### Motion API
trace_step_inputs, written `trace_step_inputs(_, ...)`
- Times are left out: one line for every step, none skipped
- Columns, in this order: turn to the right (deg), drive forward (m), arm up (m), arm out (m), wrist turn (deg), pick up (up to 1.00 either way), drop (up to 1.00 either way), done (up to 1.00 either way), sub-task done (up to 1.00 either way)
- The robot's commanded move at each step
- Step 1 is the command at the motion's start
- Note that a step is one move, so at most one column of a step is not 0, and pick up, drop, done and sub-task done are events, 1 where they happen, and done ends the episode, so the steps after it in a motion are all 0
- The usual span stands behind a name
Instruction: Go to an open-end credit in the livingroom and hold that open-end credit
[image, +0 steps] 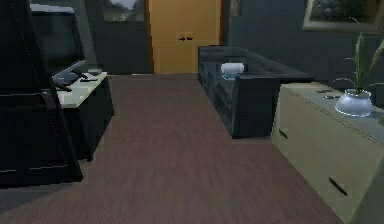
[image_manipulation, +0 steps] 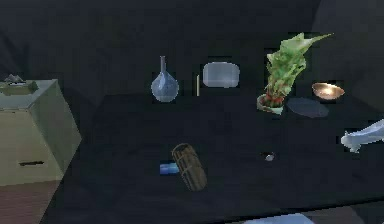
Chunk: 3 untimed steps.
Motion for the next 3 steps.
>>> trace_step_inputs(-3.0,0.0,0.0,0.0,0.0,0.0,0.0,0.0,0.0)
trace_step_inputs(45.0,0.0,0.0,0.0,0.0,0.0,0.0,0.0,0.0)
trace_step_inputs(21.0,0.0,0.0,0.0,0.0,0.0,0.0,0.0,0.0)
